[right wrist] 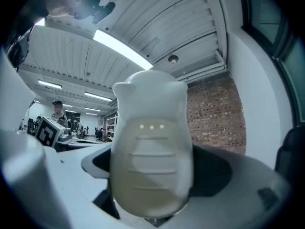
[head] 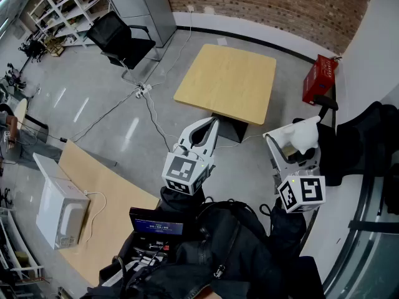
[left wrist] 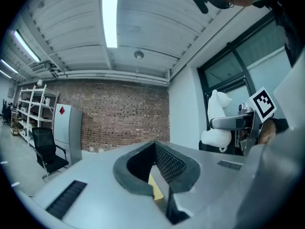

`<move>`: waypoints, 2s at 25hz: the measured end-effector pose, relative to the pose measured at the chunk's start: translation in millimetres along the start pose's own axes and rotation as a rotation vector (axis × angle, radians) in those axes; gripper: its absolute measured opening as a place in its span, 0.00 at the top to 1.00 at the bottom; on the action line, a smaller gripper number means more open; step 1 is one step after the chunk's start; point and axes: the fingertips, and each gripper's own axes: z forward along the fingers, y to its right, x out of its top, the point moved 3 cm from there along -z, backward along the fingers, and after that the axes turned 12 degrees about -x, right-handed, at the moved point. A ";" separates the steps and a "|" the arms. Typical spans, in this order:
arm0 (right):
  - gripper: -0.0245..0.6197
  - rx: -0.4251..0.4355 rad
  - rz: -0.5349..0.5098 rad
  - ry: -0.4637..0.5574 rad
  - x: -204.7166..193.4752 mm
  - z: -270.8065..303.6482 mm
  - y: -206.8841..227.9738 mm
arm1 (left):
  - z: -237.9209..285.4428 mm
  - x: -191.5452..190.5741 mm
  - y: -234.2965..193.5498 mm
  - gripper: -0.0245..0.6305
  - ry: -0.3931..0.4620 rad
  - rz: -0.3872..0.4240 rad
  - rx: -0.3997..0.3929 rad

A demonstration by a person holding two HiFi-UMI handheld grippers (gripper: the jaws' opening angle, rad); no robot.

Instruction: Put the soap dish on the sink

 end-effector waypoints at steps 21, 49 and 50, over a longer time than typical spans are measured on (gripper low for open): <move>0.21 0.079 -0.022 -0.018 -15.8 4.2 20.1 | 27.4 -18.8 19.3 0.96 -0.039 -0.013 0.020; 0.21 0.095 0.031 -0.062 -23.9 125.4 16.3 | 110.3 -30.7 -75.1 0.96 -0.049 -0.058 -0.028; 0.21 0.094 0.031 -0.062 -23.7 133.1 14.6 | 114.5 -29.9 -82.2 0.96 -0.047 -0.057 -0.033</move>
